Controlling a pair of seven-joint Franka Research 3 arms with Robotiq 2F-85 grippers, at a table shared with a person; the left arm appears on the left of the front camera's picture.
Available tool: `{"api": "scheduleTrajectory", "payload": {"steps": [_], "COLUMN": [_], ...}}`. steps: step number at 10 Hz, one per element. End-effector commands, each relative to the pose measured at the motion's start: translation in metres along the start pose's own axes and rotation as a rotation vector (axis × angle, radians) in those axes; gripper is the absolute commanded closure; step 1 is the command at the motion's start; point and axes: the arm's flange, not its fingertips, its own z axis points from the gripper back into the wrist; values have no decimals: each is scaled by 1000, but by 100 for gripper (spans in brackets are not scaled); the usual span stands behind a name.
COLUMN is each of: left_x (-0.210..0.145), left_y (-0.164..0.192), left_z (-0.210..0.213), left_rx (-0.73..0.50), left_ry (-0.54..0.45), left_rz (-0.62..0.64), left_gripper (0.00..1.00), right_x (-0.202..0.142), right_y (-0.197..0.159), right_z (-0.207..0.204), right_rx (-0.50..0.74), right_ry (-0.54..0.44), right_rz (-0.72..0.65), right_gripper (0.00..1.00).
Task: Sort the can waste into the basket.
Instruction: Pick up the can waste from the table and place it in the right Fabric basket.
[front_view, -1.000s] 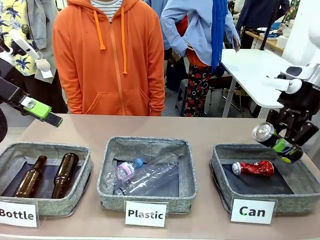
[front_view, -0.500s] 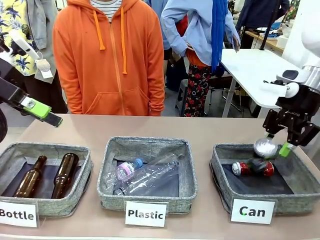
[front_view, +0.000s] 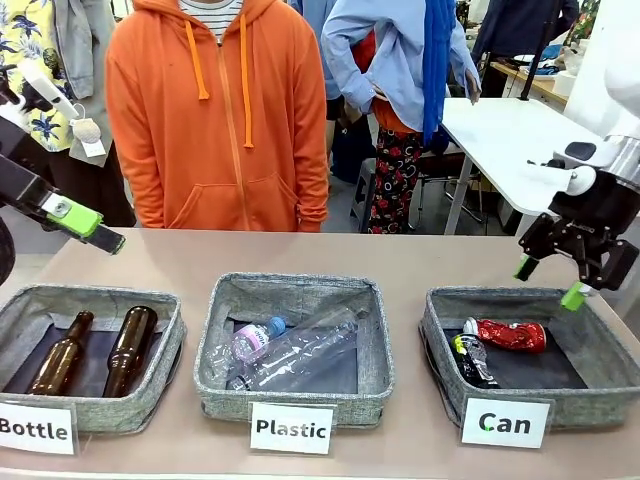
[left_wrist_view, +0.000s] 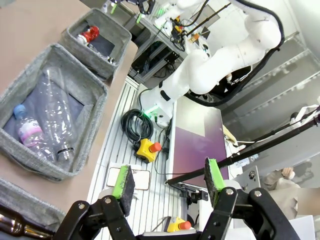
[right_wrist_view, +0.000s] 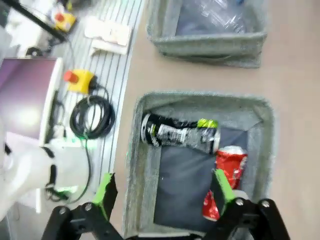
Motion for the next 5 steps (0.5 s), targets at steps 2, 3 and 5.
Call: {"api": "scheduleTrajectory", "payload": {"steps": [2,3,5], "left_x": [-1,-1,-1], "left_y": [-3,-3,-3], "left_z": [2,2,2], "left_rx": [-9,-9,-9], "left_ry": [-5,-5,-5], "left_rz": [-2,-2,-2], "left_gripper": [25,25,25], "right_x": [0,1,19], "right_y": [-7,-13,-37], "right_z": [8,10,6], "right_rx": [-95,-151,-315], "right_ry": [-397,-701,-1152], "right_rz": [-103,-251,-375], "right_gripper": [0,0,0]}}
